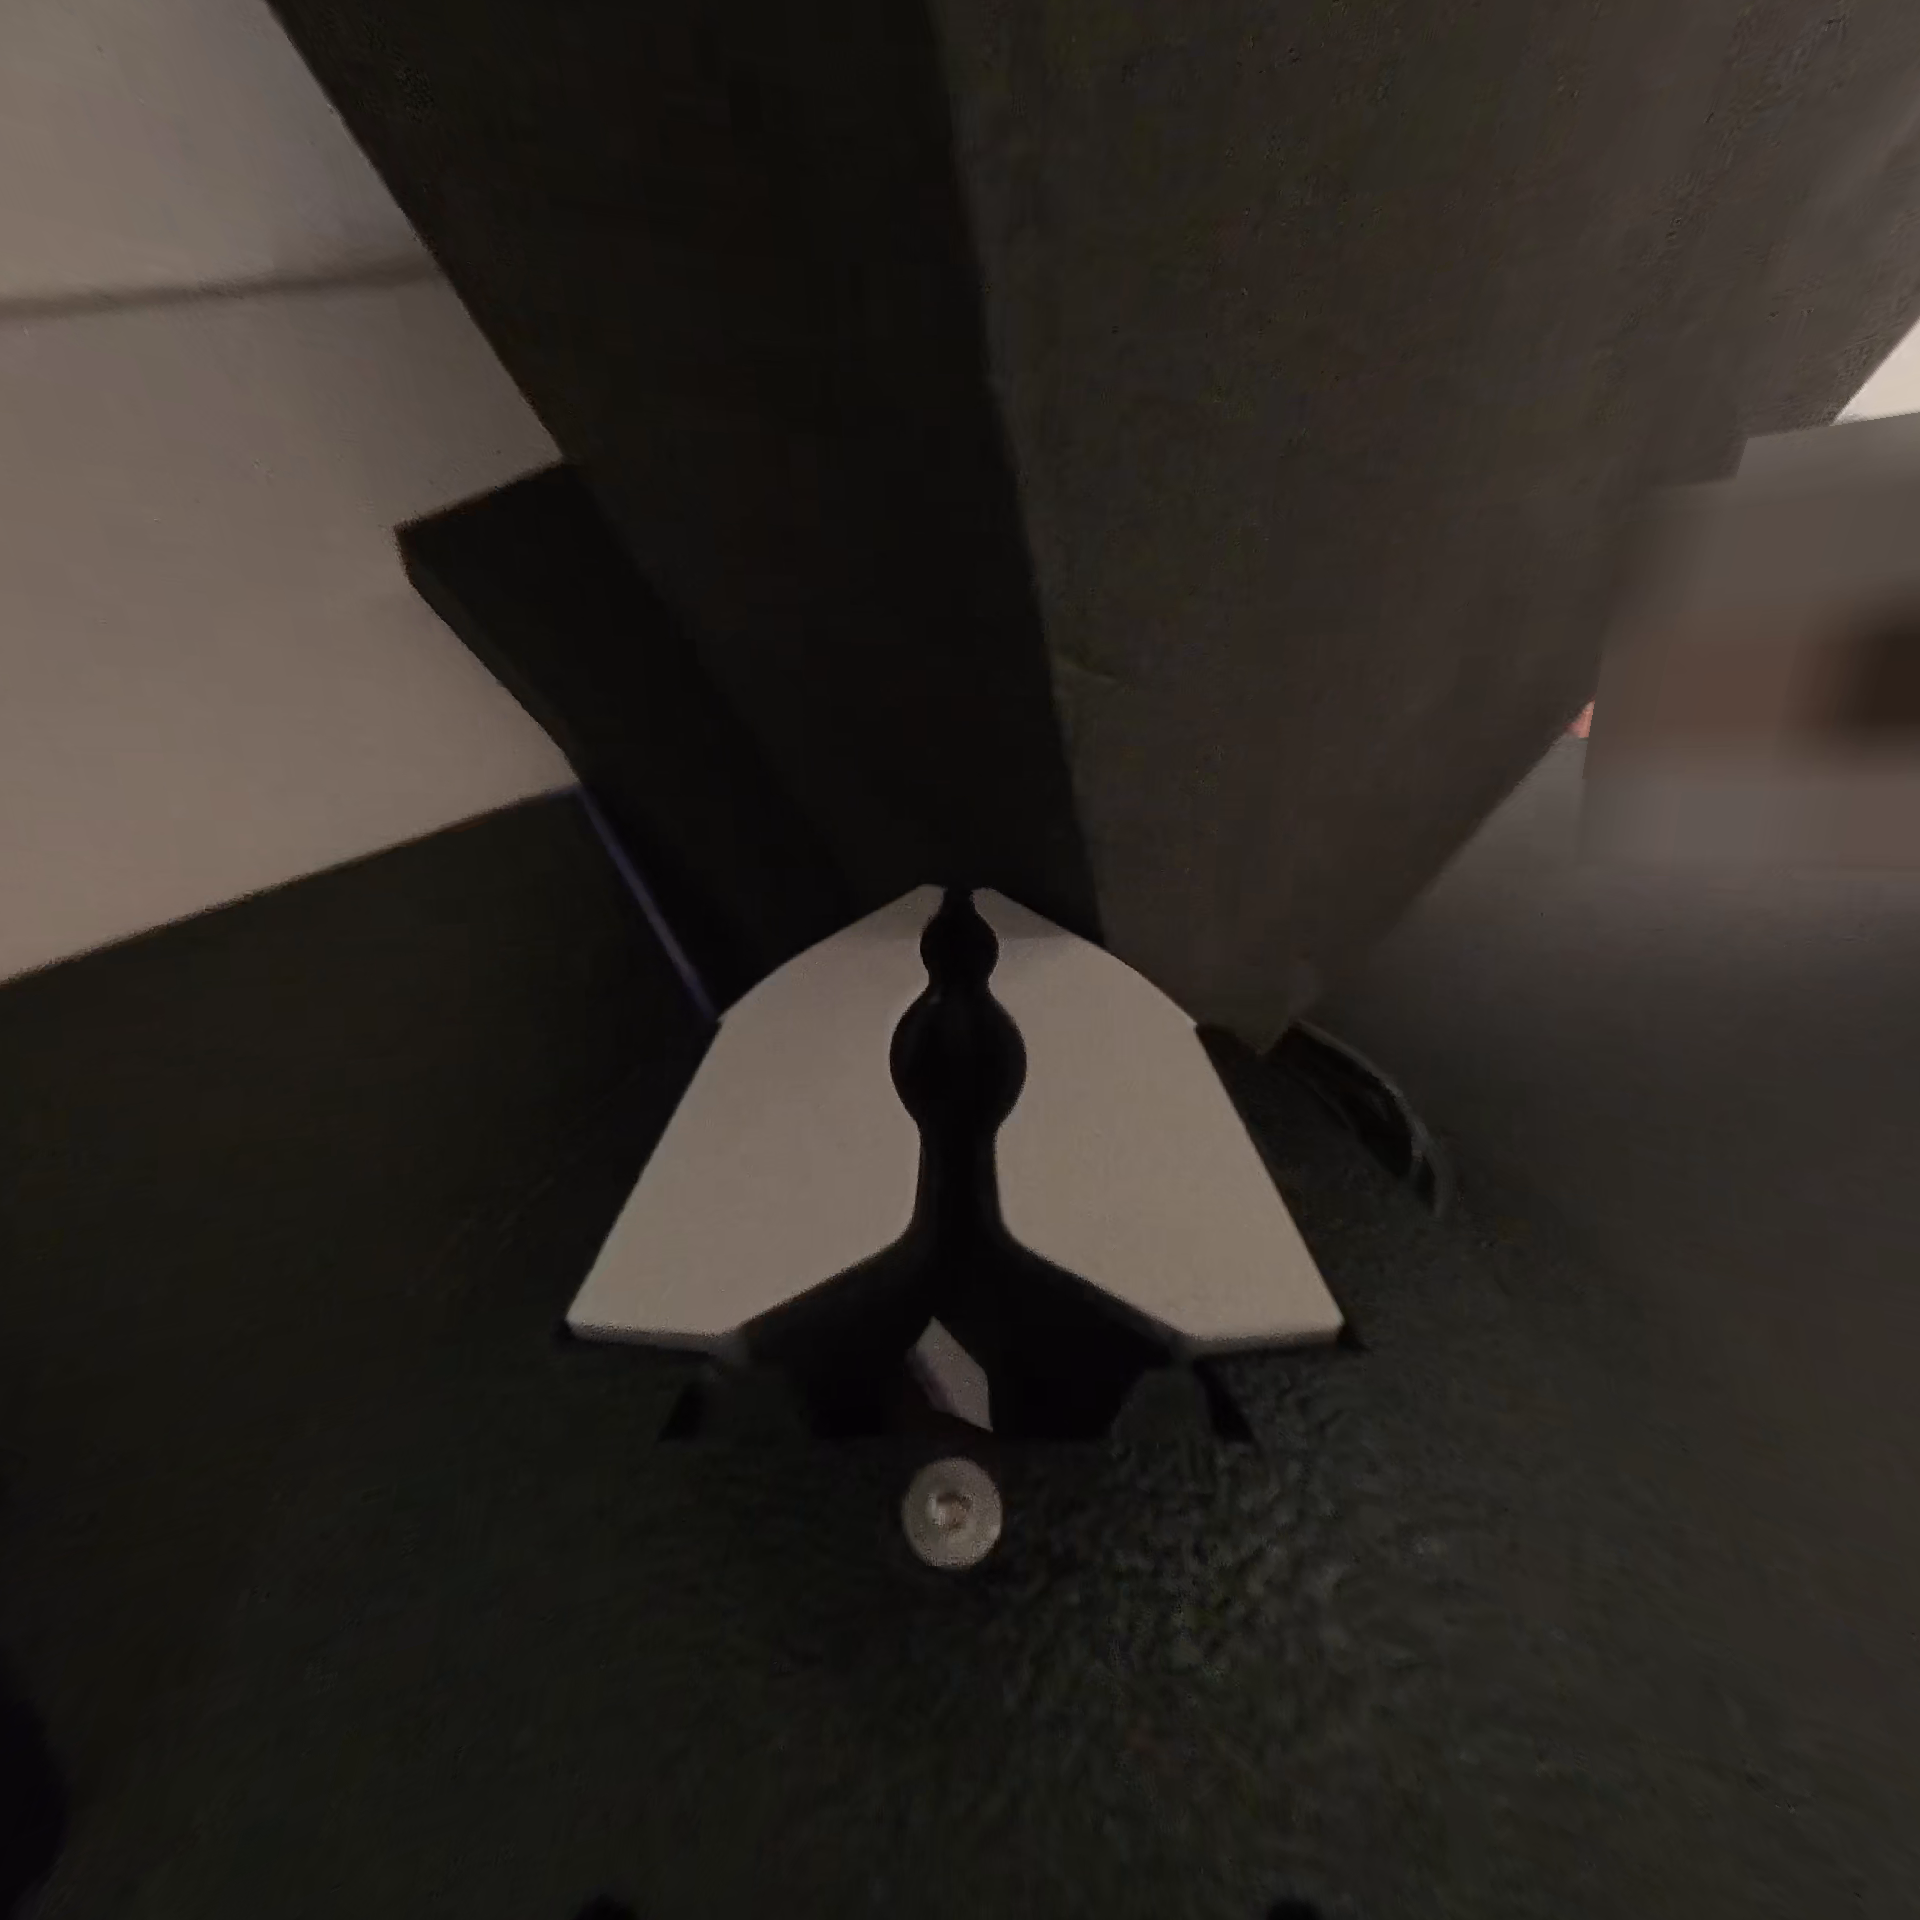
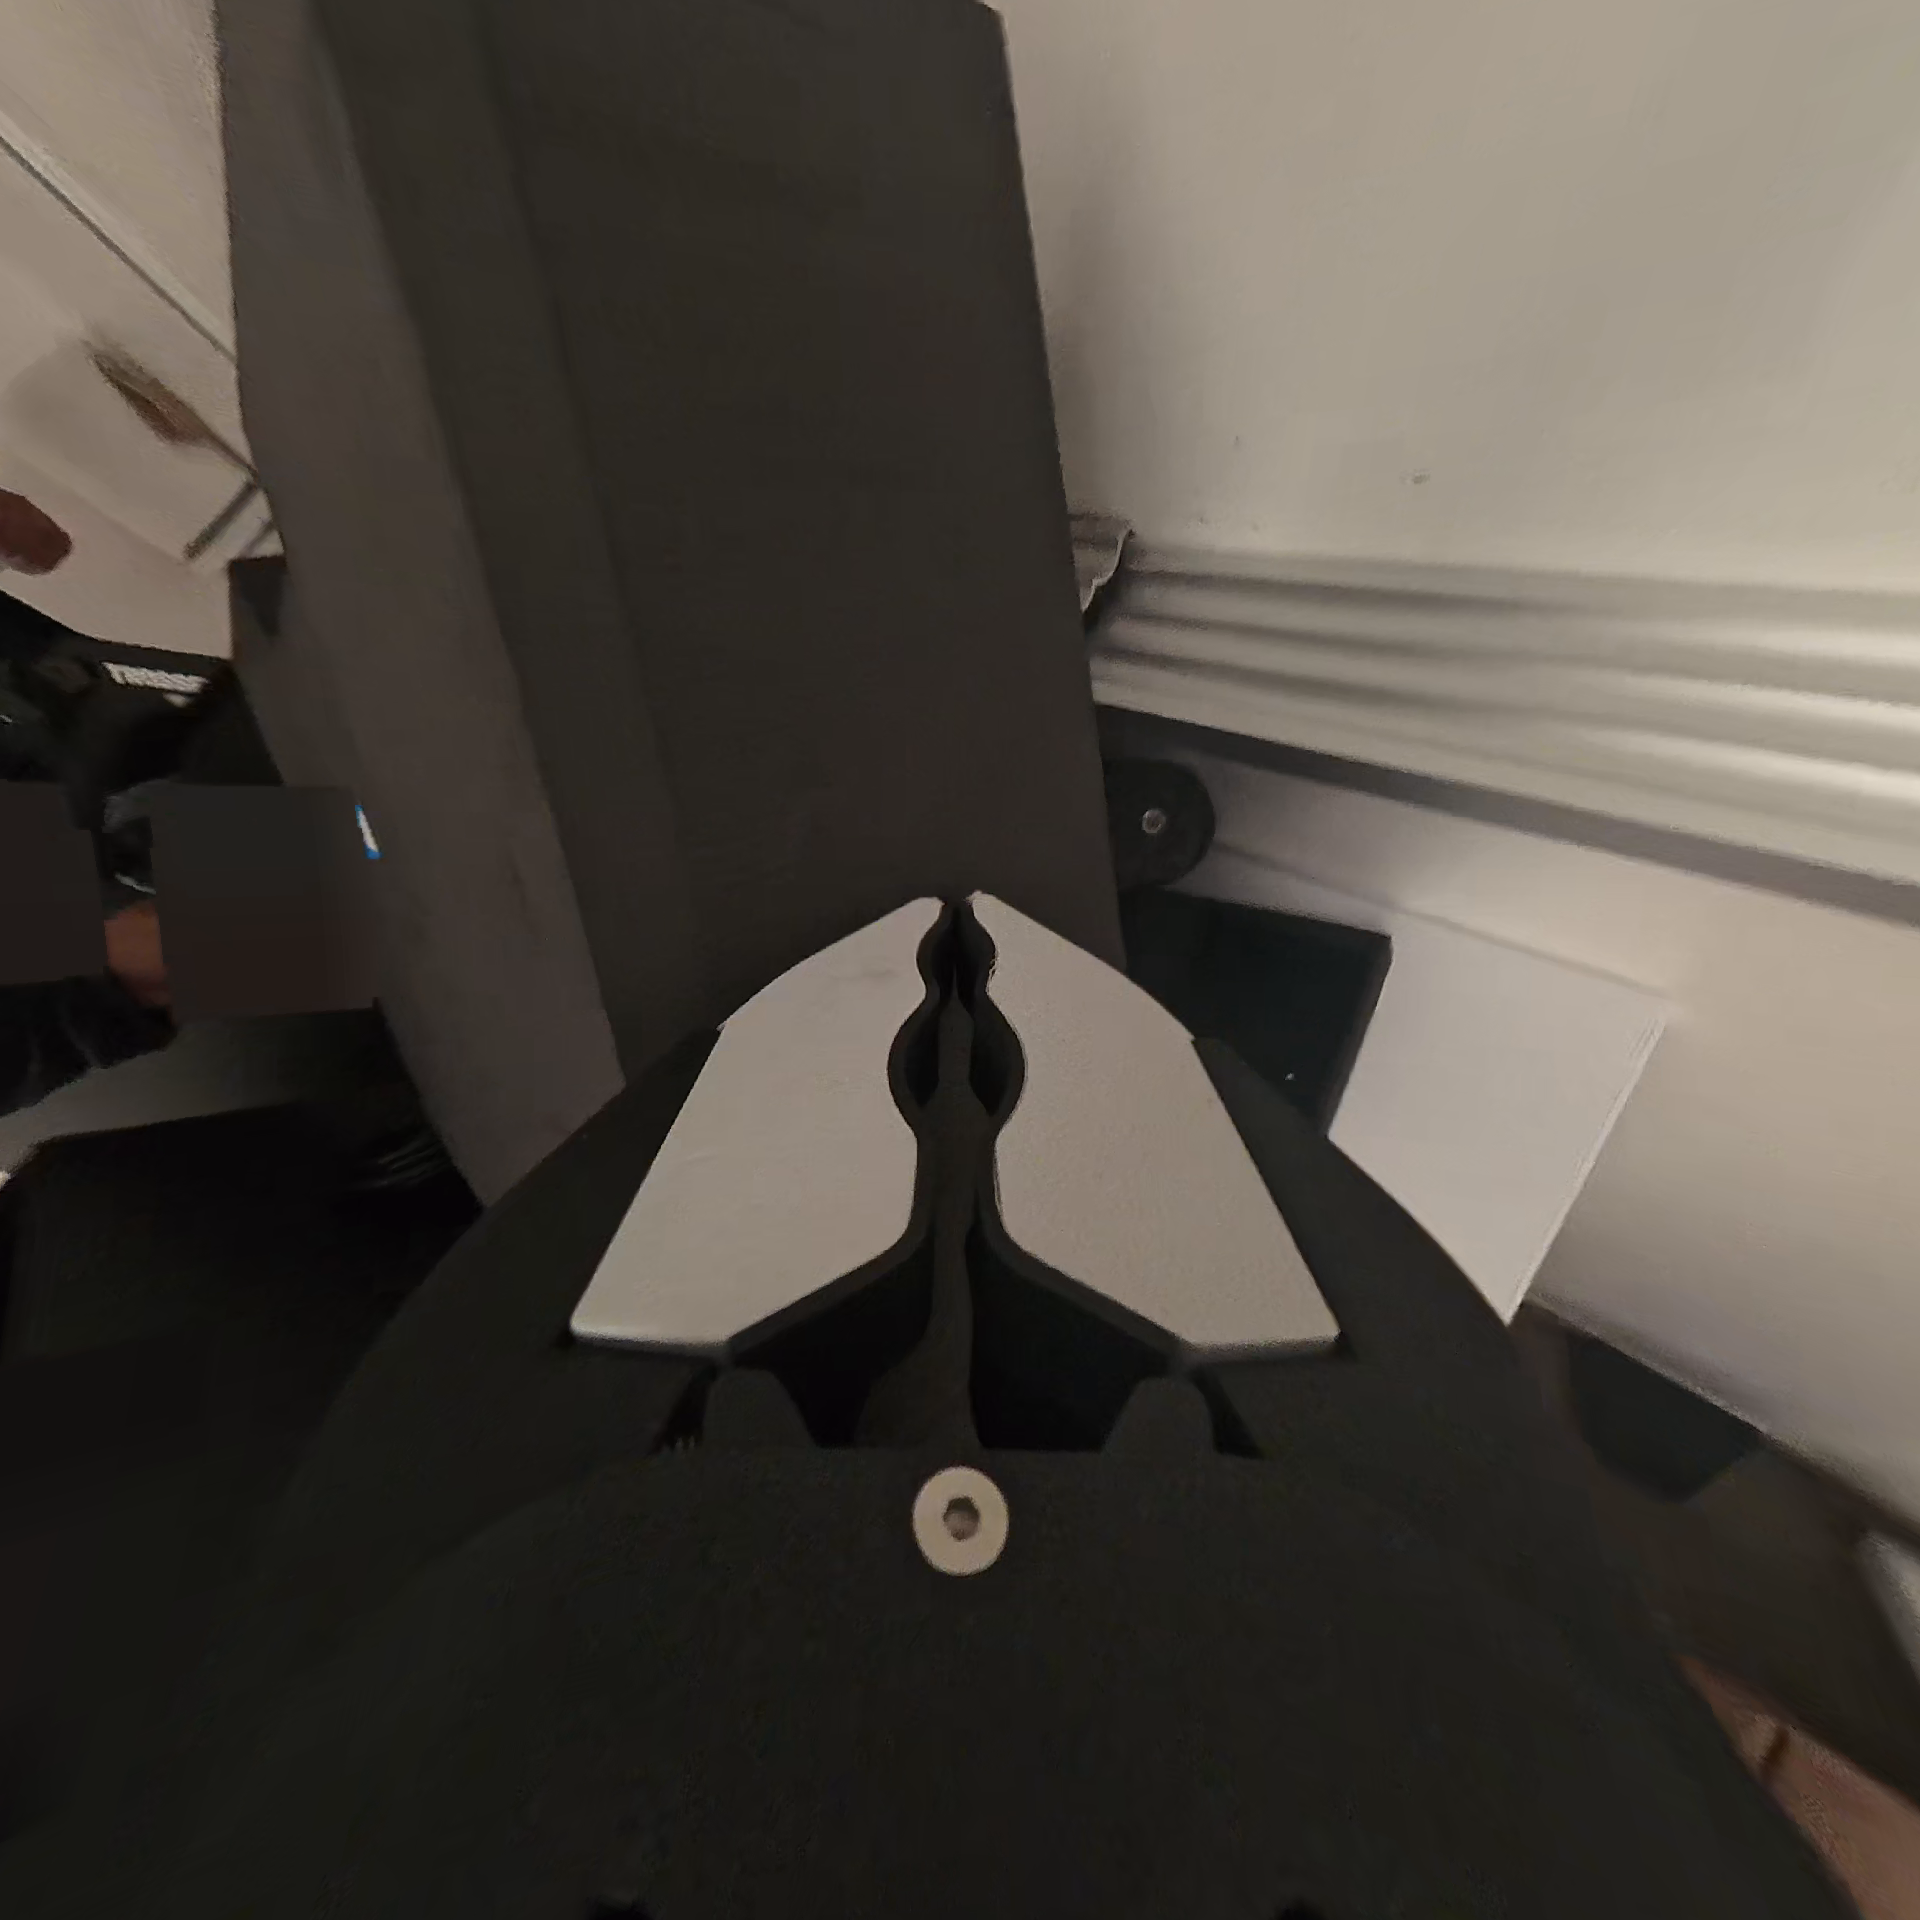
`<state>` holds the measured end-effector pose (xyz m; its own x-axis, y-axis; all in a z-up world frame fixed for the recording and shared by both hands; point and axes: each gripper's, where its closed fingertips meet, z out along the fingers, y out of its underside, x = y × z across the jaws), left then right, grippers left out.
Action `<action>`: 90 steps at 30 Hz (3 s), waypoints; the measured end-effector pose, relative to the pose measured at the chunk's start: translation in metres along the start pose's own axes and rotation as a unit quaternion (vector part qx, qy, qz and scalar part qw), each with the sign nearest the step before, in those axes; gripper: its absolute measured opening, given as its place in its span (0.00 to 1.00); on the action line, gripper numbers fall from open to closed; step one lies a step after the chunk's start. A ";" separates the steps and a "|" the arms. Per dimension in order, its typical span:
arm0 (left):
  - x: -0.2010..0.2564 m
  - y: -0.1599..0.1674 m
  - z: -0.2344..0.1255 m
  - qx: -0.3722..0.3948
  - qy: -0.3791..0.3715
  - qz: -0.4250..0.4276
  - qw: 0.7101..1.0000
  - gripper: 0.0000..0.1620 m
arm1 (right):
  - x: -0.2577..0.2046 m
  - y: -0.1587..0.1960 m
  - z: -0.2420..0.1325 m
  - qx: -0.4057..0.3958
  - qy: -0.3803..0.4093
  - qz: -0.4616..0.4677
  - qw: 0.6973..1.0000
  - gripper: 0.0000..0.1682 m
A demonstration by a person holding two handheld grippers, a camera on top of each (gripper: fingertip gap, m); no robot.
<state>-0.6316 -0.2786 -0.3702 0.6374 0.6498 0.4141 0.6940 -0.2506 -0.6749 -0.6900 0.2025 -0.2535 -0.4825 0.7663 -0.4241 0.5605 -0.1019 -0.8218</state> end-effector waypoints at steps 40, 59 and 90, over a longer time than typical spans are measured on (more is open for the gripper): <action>-0.139 -0.173 -0.073 0.041 -0.194 0.263 0.944 0.09 | -0.207 0.185 0.145 -0.228 0.046 -0.318 0.919 0.26; -0.129 -0.147 0.003 -0.197 0.044 0.433 0.879 0.00 | -0.254 0.203 0.211 -0.188 0.066 -0.387 0.900 0.00; -0.082 -0.127 -0.027 -0.247 0.105 0.372 0.889 0.00 | -0.297 0.183 0.193 -0.144 0.093 -0.297 0.939 0.00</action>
<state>-0.7629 -0.3201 -0.3023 0.9938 0.0370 0.1048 0.0832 -0.8727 -0.4811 -0.5738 -0.1667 -0.3517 -0.6565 0.7344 0.1722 0.4021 0.5339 -0.7438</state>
